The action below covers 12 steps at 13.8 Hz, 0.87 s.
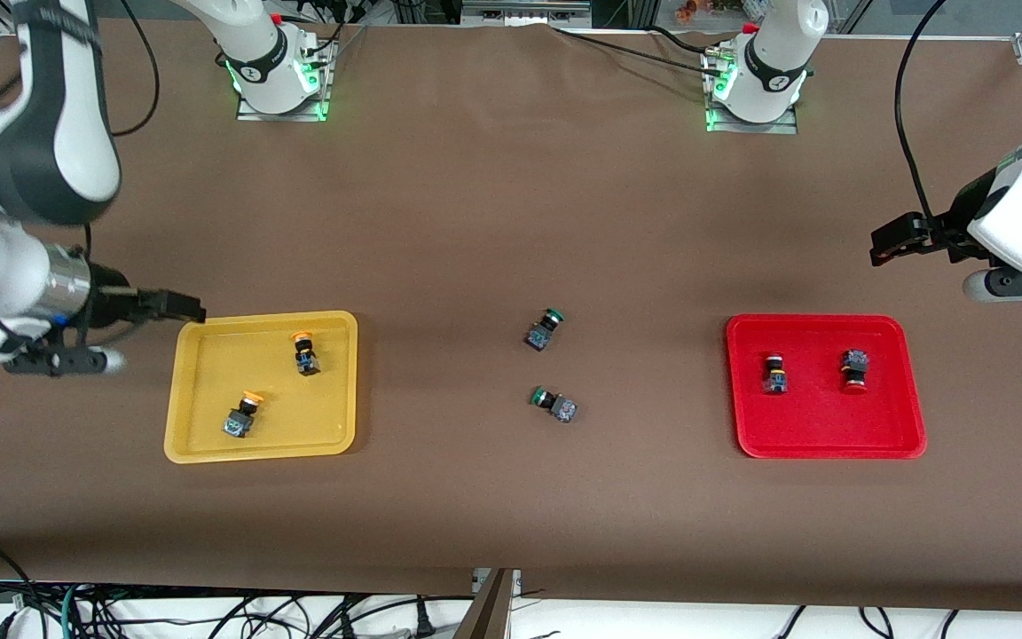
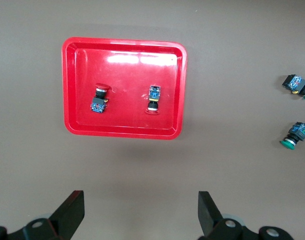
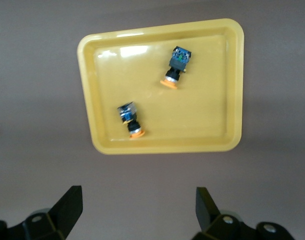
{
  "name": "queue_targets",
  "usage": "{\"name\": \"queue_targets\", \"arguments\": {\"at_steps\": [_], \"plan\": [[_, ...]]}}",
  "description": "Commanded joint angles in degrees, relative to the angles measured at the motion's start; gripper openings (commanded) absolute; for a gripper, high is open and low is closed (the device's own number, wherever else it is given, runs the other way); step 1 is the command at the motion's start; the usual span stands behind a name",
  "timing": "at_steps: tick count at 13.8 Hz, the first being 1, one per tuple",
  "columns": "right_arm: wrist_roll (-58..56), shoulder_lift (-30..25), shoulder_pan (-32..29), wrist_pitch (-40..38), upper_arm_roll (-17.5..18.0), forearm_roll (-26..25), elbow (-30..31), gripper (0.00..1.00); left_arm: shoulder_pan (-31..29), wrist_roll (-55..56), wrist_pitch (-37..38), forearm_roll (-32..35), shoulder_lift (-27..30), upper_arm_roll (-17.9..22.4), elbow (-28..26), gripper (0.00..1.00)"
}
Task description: Place red and yellow buttons in trays
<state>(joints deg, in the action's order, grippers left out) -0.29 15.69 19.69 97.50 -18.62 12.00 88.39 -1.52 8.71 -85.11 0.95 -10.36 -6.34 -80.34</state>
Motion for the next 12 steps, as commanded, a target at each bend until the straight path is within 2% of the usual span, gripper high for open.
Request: {"name": "queue_targets", "arguments": {"at_steps": [1, 2, 6, 12], "plan": [[3.71, -8.56, -0.51, -0.46, 4.44, -5.55, 6.01, 1.00, 0.20, 0.69, 1.26, -0.87, -0.98, 0.01, 2.12, 1.00], [3.72, -10.14, -2.09, -1.17, 6.56, -7.93, 6.18, 1.00, 0.20, 0.69, 1.26, -0.95, -0.98, 0.01, 2.12, 1.00], [2.31, -12.18, -7.11, -1.97, 10.53, -8.40, 6.80, 1.00, 0.29, 0.69, 1.26, -0.87, -0.98, 0.01, 2.12, 1.00], [2.40, -10.86, -7.21, -3.81, 10.62, -9.62, 3.98, 1.00, 0.46, 0.69, 1.26, -0.87, -0.98, 0.01, 2.12, 1.00]]}}
